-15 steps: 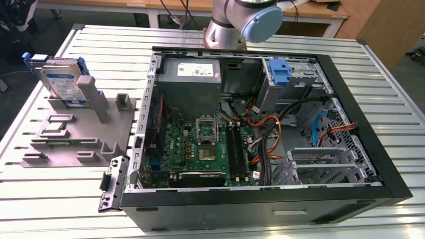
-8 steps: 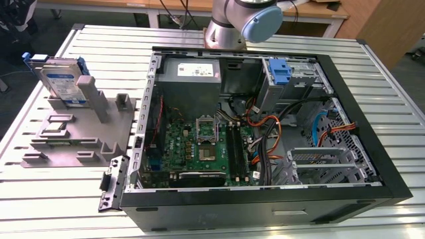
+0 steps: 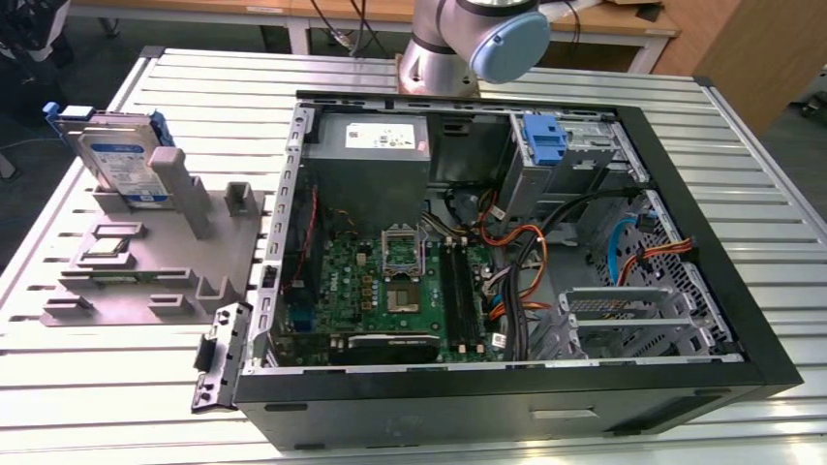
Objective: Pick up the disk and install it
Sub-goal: 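Pick up the disk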
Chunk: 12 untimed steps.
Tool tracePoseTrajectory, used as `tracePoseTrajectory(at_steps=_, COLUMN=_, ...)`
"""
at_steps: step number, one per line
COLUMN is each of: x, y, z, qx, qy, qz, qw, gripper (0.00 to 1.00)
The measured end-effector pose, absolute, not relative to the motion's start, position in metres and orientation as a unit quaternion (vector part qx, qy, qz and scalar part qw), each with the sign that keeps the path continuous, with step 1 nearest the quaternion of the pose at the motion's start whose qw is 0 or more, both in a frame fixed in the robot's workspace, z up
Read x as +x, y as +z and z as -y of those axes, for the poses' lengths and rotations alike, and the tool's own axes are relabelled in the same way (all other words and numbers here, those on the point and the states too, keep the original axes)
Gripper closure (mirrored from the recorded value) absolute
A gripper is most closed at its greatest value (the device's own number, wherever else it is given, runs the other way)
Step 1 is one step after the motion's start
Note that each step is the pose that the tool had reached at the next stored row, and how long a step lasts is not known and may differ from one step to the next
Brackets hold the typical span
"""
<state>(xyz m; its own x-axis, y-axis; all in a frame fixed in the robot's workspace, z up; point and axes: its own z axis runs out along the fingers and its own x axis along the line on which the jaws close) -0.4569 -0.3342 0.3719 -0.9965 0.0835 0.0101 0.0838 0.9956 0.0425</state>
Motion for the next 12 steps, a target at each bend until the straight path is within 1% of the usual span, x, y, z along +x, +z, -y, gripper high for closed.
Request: tracePoseTrajectory(at_steps=12, x=-0.4583, y=0.3718, z=0.3342, qx=-0.041, qy=-0.021, qz=0.999, qw=0.004, gripper=0.90)
